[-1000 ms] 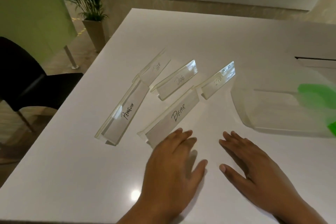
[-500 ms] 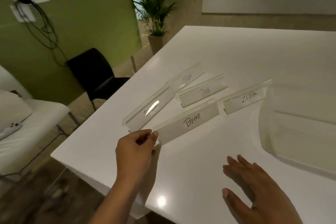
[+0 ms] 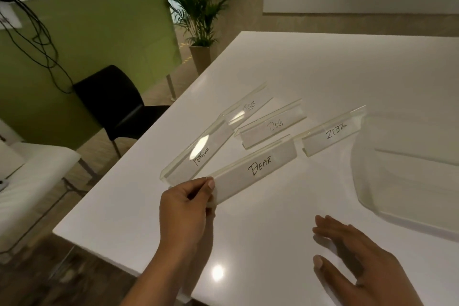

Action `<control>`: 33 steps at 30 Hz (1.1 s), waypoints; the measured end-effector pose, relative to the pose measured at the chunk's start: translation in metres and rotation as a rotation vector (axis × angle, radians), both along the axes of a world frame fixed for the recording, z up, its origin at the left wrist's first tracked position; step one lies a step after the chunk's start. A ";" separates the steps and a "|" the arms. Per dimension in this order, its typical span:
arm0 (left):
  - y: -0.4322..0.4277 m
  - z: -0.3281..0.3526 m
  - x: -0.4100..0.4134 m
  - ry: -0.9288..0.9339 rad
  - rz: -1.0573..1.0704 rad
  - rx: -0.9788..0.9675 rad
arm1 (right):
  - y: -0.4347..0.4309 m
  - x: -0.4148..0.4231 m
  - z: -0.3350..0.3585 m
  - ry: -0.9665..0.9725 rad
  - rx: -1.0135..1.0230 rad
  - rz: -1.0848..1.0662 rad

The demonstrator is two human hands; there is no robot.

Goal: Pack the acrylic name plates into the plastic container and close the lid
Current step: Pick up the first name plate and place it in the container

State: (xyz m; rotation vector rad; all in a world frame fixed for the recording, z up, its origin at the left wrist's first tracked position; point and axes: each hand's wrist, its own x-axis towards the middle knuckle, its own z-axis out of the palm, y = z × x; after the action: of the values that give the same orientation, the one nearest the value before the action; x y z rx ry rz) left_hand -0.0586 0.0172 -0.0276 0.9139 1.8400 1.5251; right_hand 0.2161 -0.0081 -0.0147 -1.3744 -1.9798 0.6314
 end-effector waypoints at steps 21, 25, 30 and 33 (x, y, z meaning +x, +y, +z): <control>-0.038 0.067 -0.022 -0.161 -0.390 0.076 | 0.011 0.028 0.046 0.793 -0.270 0.061; -0.032 0.072 -0.005 -0.250 -0.463 0.100 | 0.013 0.042 0.049 0.867 -0.224 0.103; -0.023 0.073 0.010 -0.305 -0.529 0.125 | 0.008 0.058 0.054 0.742 -0.122 -0.017; -0.019 0.073 0.018 -0.315 -0.540 0.135 | 0.005 0.065 0.051 0.747 -0.100 -0.084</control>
State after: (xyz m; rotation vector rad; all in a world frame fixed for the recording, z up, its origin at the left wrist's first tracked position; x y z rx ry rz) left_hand -0.0403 -0.0014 0.0452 1.0559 1.1580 1.3604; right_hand 0.2811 -0.0027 0.0366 -1.0500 -1.2988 1.0322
